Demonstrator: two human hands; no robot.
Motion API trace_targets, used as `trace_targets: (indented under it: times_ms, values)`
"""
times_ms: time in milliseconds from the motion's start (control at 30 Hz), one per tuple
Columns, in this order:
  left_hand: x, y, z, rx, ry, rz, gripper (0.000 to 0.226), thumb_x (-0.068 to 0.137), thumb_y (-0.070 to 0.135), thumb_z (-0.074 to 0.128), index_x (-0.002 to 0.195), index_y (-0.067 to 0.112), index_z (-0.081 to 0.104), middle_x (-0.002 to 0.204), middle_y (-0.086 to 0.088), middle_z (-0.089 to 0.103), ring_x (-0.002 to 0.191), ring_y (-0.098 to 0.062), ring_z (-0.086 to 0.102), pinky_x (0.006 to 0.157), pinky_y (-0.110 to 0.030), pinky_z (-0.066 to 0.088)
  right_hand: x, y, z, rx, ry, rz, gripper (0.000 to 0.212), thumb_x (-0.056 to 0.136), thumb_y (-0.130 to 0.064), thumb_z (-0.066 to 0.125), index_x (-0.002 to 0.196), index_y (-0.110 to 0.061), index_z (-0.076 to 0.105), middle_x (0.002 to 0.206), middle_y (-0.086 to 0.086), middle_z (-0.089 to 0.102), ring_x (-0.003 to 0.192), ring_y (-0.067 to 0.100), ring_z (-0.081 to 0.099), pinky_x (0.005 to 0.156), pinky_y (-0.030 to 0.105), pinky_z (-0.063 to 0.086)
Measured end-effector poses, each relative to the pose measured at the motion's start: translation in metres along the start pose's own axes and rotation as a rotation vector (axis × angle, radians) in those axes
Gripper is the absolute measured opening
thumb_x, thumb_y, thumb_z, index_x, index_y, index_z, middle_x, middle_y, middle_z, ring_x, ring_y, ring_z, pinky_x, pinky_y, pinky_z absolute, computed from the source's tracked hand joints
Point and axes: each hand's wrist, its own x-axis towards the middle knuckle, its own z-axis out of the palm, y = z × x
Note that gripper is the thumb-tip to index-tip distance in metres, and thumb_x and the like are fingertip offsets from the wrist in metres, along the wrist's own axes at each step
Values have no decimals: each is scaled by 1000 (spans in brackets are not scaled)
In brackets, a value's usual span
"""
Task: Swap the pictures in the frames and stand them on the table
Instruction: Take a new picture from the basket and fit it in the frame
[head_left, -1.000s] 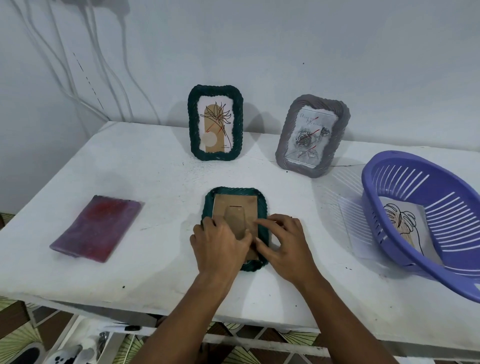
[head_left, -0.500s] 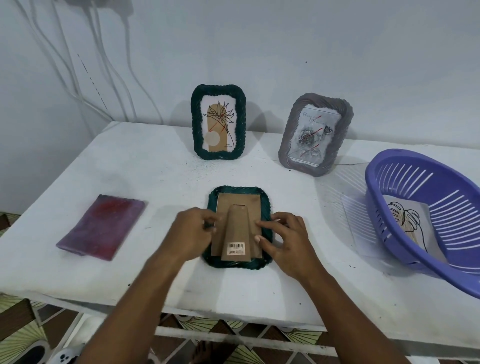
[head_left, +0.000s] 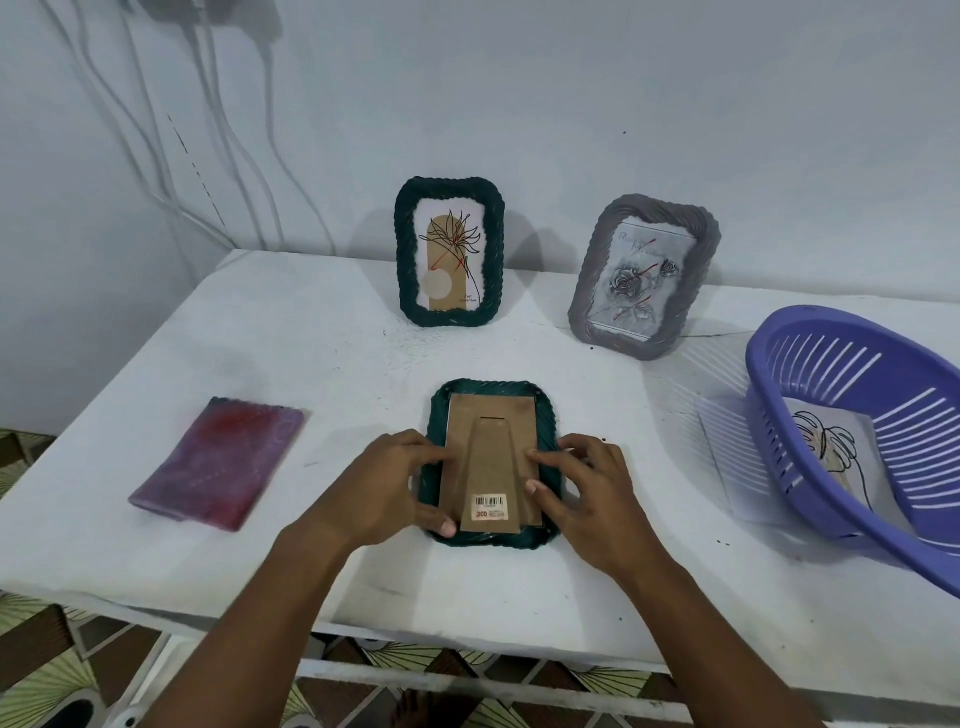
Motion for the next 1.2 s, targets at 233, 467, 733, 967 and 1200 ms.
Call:
trace_targets:
  times_ms: [233, 467, 733, 967, 1200]
  values:
    - [5, 1, 0, 2, 14, 11, 74, 59, 32, 88, 125, 14, 60, 111, 3, 56, 89, -11, 52, 73, -15, 42, 1, -3, -2, -31, -22, 0, 35, 88, -41, 62, 122, -33, 60, 127, -8, 45, 117, 6, 30, 102, 27, 33]
    - [12, 2, 4, 77, 31, -22, 64, 61, 27, 87, 120, 15, 65, 100, 7, 51, 84, -10, 48, 64, -11, 33, 0, -7, -7, -14, -141, 58, 50, 81, -50, 66, 127, -37, 52, 135, -12, 36, 126, 7, 24, 107, 27, 28]
    - [16, 6, 0, 150, -4, -12, 51, 68, 24, 83, 116, 14, 67, 106, 3, 53, 89, -12, 49, 74, -18, 36, 3, -16, -12, -123, -181, 45, 50, 85, -49, 62, 130, -30, 52, 138, -6, 36, 124, 13, 29, 106, 31, 33]
    - [26, 6, -8, 72, 113, 2, 14, 83, 22, 71, 96, 18, 74, 100, 4, 56, 87, -12, 53, 70, -14, 37, 15, -26, -19, -159, -165, 76, 28, 94, -37, 53, 118, -26, 62, 139, -2, 36, 123, 17, 34, 99, 29, 38]
    - [59, 7, -4, 53, 294, -65, 30, 87, 32, 65, 114, 19, 64, 113, -4, 50, 110, -22, 47, 89, -26, 41, 43, -43, -17, -252, -158, 179, 22, 88, -41, 61, 98, -21, 62, 110, -3, 52, 110, 19, 41, 83, 29, 41]
